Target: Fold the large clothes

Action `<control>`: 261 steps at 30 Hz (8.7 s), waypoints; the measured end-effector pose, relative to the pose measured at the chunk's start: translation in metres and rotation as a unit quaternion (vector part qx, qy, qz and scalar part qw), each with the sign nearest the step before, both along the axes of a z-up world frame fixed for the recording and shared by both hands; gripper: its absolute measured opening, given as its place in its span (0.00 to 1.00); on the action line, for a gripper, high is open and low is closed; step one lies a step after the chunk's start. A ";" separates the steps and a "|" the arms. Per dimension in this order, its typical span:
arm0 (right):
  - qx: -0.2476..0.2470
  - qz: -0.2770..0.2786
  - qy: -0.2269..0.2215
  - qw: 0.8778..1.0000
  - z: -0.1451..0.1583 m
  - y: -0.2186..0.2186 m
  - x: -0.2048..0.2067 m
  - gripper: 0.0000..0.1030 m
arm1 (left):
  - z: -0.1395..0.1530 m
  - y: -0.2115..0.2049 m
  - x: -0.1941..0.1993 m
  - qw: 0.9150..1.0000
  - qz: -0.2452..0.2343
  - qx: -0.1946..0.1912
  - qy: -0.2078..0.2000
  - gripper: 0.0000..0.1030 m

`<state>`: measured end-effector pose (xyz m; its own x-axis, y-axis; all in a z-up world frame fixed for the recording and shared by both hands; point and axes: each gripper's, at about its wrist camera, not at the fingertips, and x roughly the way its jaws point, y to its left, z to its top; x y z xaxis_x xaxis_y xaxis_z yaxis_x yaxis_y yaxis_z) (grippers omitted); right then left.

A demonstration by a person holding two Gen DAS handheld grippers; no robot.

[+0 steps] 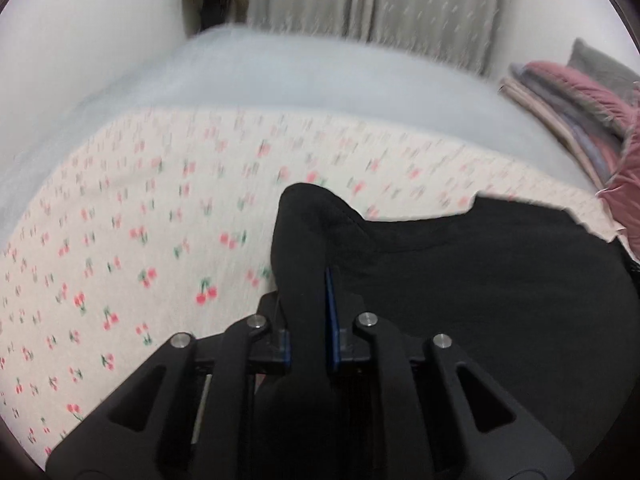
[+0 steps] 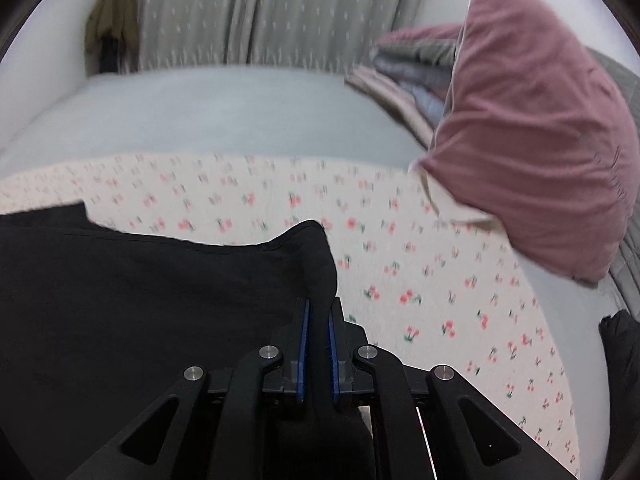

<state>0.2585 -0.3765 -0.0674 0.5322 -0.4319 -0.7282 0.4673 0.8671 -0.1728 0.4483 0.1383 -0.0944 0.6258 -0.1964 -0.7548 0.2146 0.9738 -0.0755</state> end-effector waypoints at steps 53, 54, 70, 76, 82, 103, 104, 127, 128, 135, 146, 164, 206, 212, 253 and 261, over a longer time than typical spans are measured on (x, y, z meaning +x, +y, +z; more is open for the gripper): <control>0.097 0.117 -0.020 0.988 0.014 0.162 -0.177 0.79 | 0.035 -0.072 -0.233 0.997 -0.077 0.010 0.025 0.82; 0.099 0.099 -0.023 0.990 0.014 0.150 -0.185 0.79 | 0.035 -0.066 -0.235 0.997 -0.067 0.011 0.027 0.83; 0.145 0.023 -0.052 0.988 0.046 0.084 -0.273 0.79 | 0.048 0.043 -0.277 0.980 0.021 -0.176 0.088 0.89; 0.177 -0.025 -0.058 0.982 0.041 0.054 -0.297 0.80 | 0.016 0.077 -0.271 0.931 0.066 -0.317 0.170 0.89; 0.201 -0.042 -0.058 0.977 0.034 0.044 -0.299 0.80 | -0.010 0.083 -0.268 0.902 0.104 -0.369 0.198 0.89; 0.387 -0.105 -0.113 0.909 -0.021 -0.001 -0.285 0.67 | -0.027 0.075 -0.233 0.893 0.181 -0.407 0.068 0.52; 0.393 -0.098 -0.118 0.907 -0.022 -0.002 -0.284 0.52 | -0.031 0.078 -0.229 0.887 0.182 -0.417 0.074 0.41; 0.153 -0.114 -0.122 0.974 0.058 0.083 -0.297 0.62 | -0.020 0.121 -0.244 0.854 0.217 -0.471 0.051 0.30; 0.140 -0.097 -0.136 0.976 0.063 0.093 -0.296 0.62 | -0.013 0.118 -0.245 0.855 0.211 -0.472 0.037 0.29; 0.133 0.132 -0.161 0.969 0.068 0.204 -0.245 0.62 | 0.044 0.080 -0.260 0.884 0.115 -0.448 -0.070 0.28; 0.189 0.263 -0.062 0.944 0.001 0.286 -0.193 0.65 | 0.084 0.038 -0.264 0.882 -0.017 -0.454 -0.125 0.28; 0.458 0.087 -0.142 0.873 0.006 0.083 -0.224 0.72 | 0.065 -0.124 -0.291 0.906 -0.260 -0.329 -0.057 0.30; 0.385 0.174 -0.127 0.898 0.042 0.094 -0.208 0.33 | 0.052 -0.056 -0.289 0.929 -0.221 -0.296 -0.021 0.79; 0.336 0.184 -0.186 0.905 0.064 0.060 -0.230 0.33 | 0.049 -0.093 -0.304 0.928 -0.264 -0.261 -0.031 0.77; 0.422 0.014 -0.110 0.900 0.015 0.007 -0.310 0.66 | 0.045 -0.149 -0.321 0.965 -0.224 -0.132 -0.025 0.94; 0.354 0.036 -0.108 0.928 0.039 0.014 -0.315 0.79 | 0.048 -0.138 -0.320 0.977 -0.177 -0.121 0.001 0.99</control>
